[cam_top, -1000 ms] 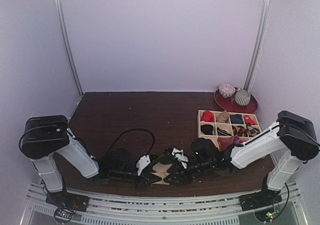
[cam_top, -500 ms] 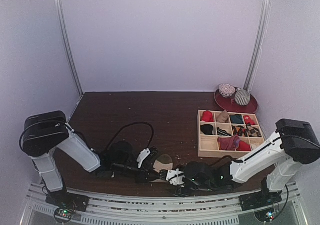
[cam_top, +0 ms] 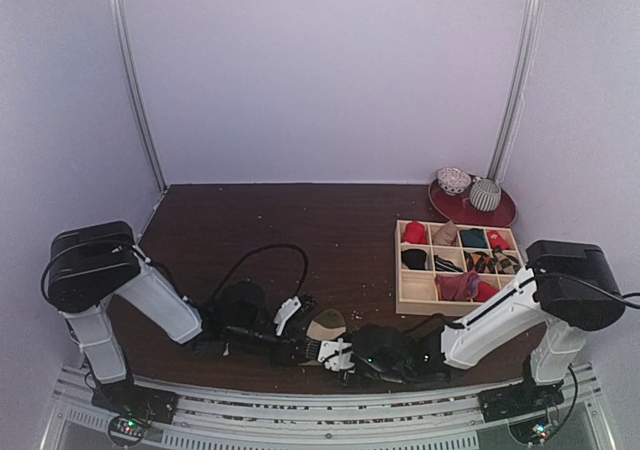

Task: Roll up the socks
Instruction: Roll the sock at the center of the board.

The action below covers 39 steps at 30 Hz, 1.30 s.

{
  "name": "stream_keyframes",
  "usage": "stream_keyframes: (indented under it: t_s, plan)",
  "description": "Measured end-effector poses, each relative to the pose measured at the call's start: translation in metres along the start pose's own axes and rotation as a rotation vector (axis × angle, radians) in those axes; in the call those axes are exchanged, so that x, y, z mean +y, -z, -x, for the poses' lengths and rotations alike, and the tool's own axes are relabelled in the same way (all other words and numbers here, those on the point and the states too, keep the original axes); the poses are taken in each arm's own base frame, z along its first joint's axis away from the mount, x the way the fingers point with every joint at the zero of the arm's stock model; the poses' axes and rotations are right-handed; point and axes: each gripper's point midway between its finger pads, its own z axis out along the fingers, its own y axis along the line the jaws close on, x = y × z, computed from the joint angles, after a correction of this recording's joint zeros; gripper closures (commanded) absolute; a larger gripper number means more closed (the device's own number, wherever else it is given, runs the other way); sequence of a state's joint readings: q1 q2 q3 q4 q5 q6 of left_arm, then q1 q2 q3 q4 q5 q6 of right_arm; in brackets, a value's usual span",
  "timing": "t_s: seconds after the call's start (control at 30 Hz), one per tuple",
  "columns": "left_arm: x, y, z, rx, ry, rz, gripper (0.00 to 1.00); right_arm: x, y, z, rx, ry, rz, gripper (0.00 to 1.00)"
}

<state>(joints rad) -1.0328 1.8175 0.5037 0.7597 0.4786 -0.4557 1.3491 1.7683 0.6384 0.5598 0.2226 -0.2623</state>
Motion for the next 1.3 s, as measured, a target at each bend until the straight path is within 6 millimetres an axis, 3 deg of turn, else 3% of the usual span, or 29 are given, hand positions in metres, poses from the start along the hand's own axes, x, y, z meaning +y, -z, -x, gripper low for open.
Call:
stream_keyframes:
  t_s: [0.07, 0.2, 0.23, 0.27, 0.33, 0.37, 0.4, 0.43, 0.63, 0.8, 0.93, 1.17, 1.23, 1.3]
  plan:
    - [0.000, 0.000, 0.000, 0.001, 0.002, -0.002, 1.00, 0.003, -0.004, 0.001, 0.005, -0.006, 0.010, 0.68]
    - [0.000, 0.001, 0.001, 0.004, -0.003, -0.004, 0.70, 0.003, -0.005, 0.000, 0.005, -0.054, 0.014, 0.75]
    - [0.001, 0.002, 0.002, 0.005, -0.008, 0.001, 0.59, 0.002, -0.005, 0.000, -0.002, -0.078, 0.020, 0.76]
    - [0.000, 0.005, 0.004, 0.002, -0.019, 0.011, 0.41, 0.002, -0.005, 0.000, -0.014, -0.105, 0.031, 0.76]
    - [-0.001, 0.011, 0.005, 0.008, -0.040, 0.034, 0.25, 0.002, -0.003, 0.000, -0.044, -0.171, 0.058, 0.76]
    - [-0.001, 0.017, 0.003, 0.018, -0.048, 0.051, 0.11, 0.000, -0.001, -0.001, -0.056, -0.208, 0.074, 0.76]
    - [-0.002, 0.024, 0.000, 0.026, -0.063, 0.068, 0.03, -0.001, 0.001, -0.003, -0.062, -0.242, 0.089, 0.76]
    - [-0.004, 0.031, -0.002, 0.029, -0.082, 0.082, 0.02, -0.002, 0.003, -0.004, -0.073, -0.285, 0.113, 0.76]
    - [-0.025, 0.063, 0.023, -0.111, -0.281, 0.096, 0.02, -0.003, 0.003, -0.003, -0.097, -0.510, 0.280, 0.76]
    - [-0.036, 0.065, 0.023, -0.166, -0.445, 0.081, 0.02, 0.003, -0.002, 0.001, -0.095, -0.625, 0.400, 0.76]
    - [-0.031, 0.056, 0.018, -0.168, -0.511, 0.083, 0.05, 0.008, -0.007, 0.008, -0.096, -0.651, 0.461, 0.76]
    - [-0.016, 0.035, 0.008, -0.120, -0.540, 0.092, 0.28, 0.011, -0.009, 0.009, -0.099, -0.673, 0.506, 0.77]
    - [-0.013, 0.032, 0.008, -0.117, -0.537, 0.096, 0.39, 0.010, -0.009, 0.009, -0.099, -0.677, 0.511, 0.77]
    - [-0.011, 0.031, 0.006, -0.112, -0.529, 0.100, 0.59, 0.010, -0.009, 0.009, -0.099, -0.678, 0.518, 0.77]
